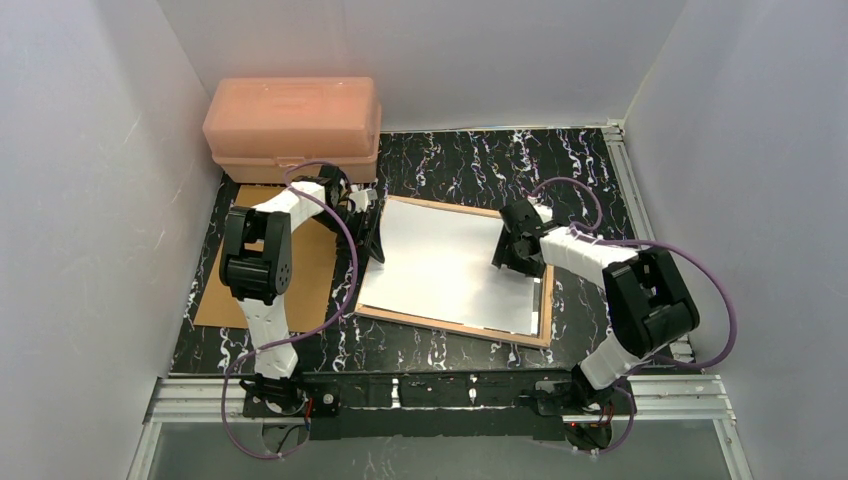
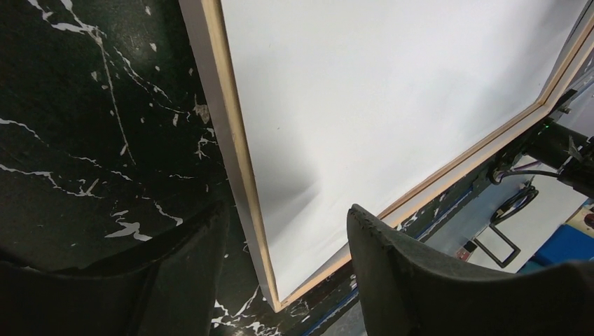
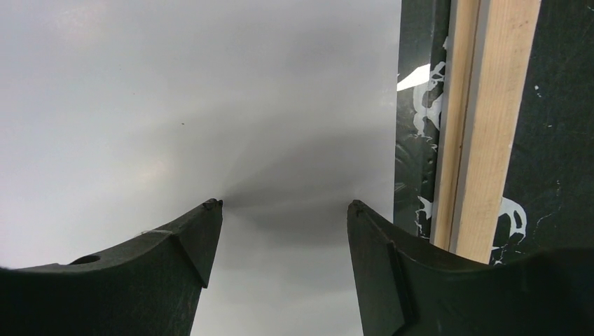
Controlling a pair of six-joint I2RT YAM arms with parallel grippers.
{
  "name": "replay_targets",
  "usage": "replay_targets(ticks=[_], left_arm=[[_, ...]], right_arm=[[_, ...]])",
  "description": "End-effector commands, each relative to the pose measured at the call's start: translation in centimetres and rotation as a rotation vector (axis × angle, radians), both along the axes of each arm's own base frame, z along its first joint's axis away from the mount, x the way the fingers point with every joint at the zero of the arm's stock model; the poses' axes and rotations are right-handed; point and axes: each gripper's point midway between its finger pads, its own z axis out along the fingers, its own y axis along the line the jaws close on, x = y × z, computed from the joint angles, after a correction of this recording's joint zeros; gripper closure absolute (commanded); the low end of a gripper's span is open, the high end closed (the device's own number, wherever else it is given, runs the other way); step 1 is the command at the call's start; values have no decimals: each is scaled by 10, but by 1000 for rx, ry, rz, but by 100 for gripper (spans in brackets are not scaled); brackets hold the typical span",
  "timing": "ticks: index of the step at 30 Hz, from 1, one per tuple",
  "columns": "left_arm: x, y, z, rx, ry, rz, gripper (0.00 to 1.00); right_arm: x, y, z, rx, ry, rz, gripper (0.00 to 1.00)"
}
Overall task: Put the photo into the frame
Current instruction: Move the photo to the center of the board.
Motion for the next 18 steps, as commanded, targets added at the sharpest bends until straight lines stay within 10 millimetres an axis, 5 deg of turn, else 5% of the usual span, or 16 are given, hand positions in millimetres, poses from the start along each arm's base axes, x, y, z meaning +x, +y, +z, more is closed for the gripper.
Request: replay_targets(ticks=[1,12,18], left_arm=[[-11,-2,-2,-26,41,-13,40],[-4,13,11,53,-55,-17,49],[0,16,18,67,-82,-10,67]], right_arm=[[-6,24,-19,73,56,2,27],[-6,43,-29,83,86,32,28],[-9,47,-29,111,87,42,28]])
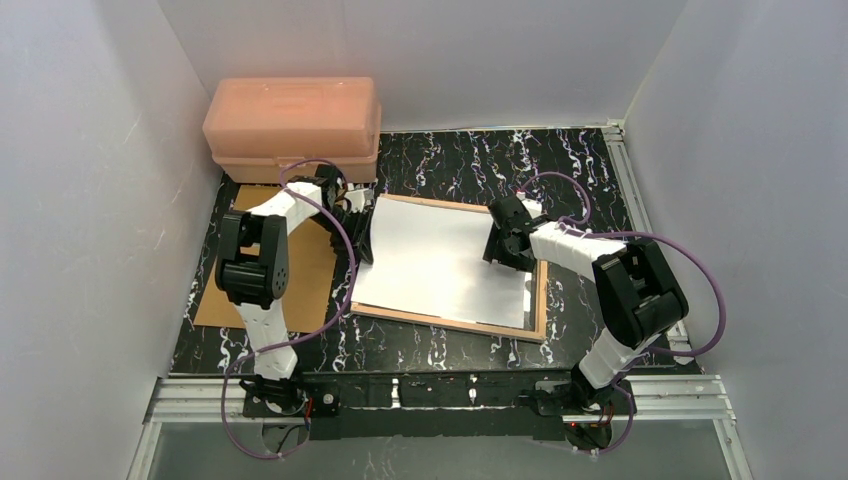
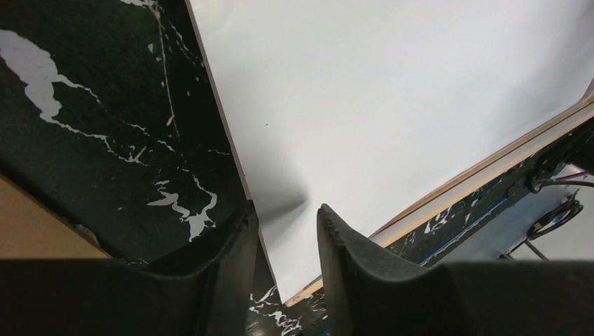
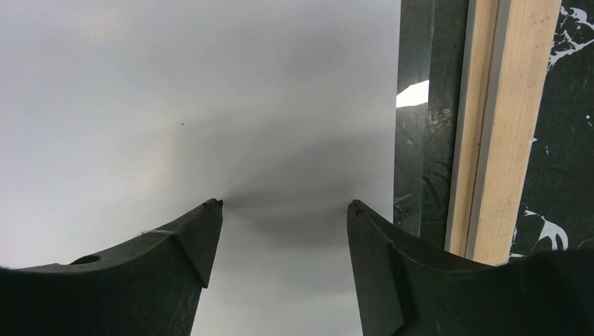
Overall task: Put the photo into the frame
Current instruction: Move the photo to the center of the board.
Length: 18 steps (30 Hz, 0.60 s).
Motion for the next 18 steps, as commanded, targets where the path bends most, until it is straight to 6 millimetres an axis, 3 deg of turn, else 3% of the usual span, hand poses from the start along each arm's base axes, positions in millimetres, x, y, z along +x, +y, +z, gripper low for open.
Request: replay_targets(ticks=[1,18], left_arm=[[1,3,19,-4,-38,6,69],[11,11,53,8,-124,21,77]], right_arm=[[-22,26,-29,118,110,21,28],[-18,44,-17,206,88,67,28]])
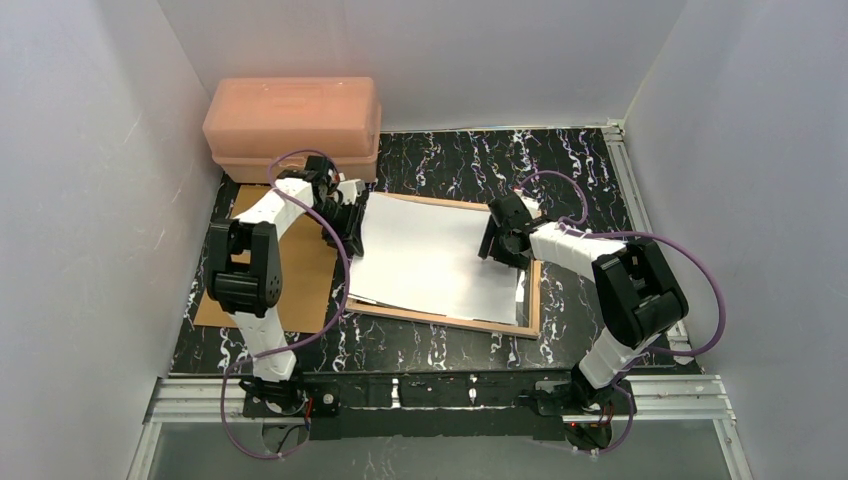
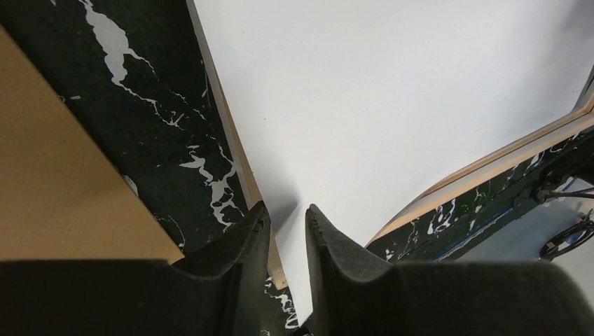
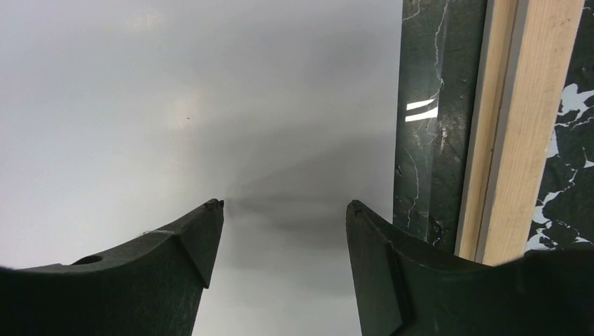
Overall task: Put the photo into the frame
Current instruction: Move the photo to the center of the board.
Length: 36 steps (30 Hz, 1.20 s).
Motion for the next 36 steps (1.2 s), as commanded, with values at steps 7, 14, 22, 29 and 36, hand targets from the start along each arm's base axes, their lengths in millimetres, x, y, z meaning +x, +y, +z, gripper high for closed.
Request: replay_targets(ticks=[7,14,22,29,36], left_arm=[[5,3,38,-8,-88,0,83],[5,18,40,21,-87,27,98],[0,54,47,65,-92,62,100],[-12,131,68,224,-162,122,100],[-45,222,77,423,-155,198,100]], right_arm=[[-29,30,-22,140,117,60,28],[-24,37,-10,171,97,95,27],[-17,36,0,171,72,109,25],[-10,33,15,162,44,132,25],[-1,35,39,169,-9,147,24]])
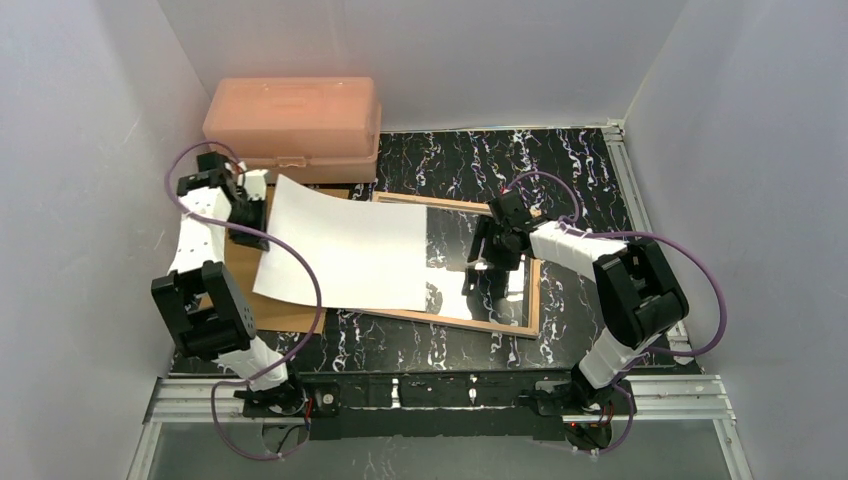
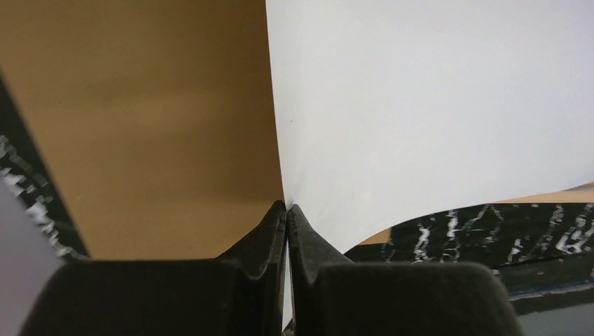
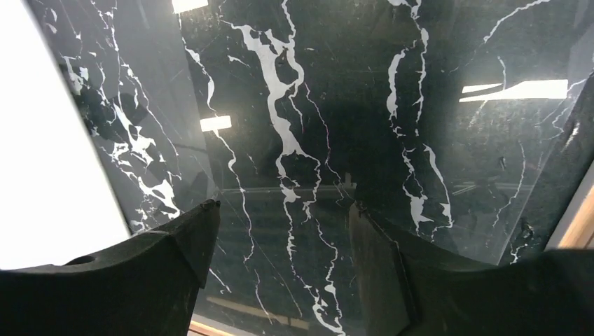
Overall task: Put the photo into the frame
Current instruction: Move the photo to the center of the board.
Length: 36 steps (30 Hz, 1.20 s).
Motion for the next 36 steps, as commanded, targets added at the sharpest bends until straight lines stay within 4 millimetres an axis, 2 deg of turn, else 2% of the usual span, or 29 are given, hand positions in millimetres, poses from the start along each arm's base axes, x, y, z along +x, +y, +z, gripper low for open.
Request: replay_targets(ticks=[1,5,9,14,20,24,28,30,32,36], left_arm=[[-33,60,7,168,41,8,100],[-44,103,0,244,57,43,100],[-48,141,-10,327,73,73,100],[-39,172,-7,411,54,113,100],[-33,174,-8,409,32,143,100],[-22,181,3,444,-37,172,98],[-21,184,8,465,-58,190,91],[-21,183,10,461,-61,182,78],[-22,175,15,432,-75,175,69],[-18,160,36,373,-120,167,59]], right_arm=[[10,1,32,8,-66,15,24],[10,-7,37,-28,-77,14,24],[6,-23,37,-96,-81,6,24],[-1,-41,38,-139,-84,-16,24],[-6,-49,34,-144,-74,-28,24],[-8,-52,28,-162,-57,-21,24],[-11,-57,17,-184,-35,-22,23],[-13,-58,12,-191,-27,-22,23],[-13,-60,8,-198,-23,-28,23],[-13,-63,4,-207,-18,-36,23]])
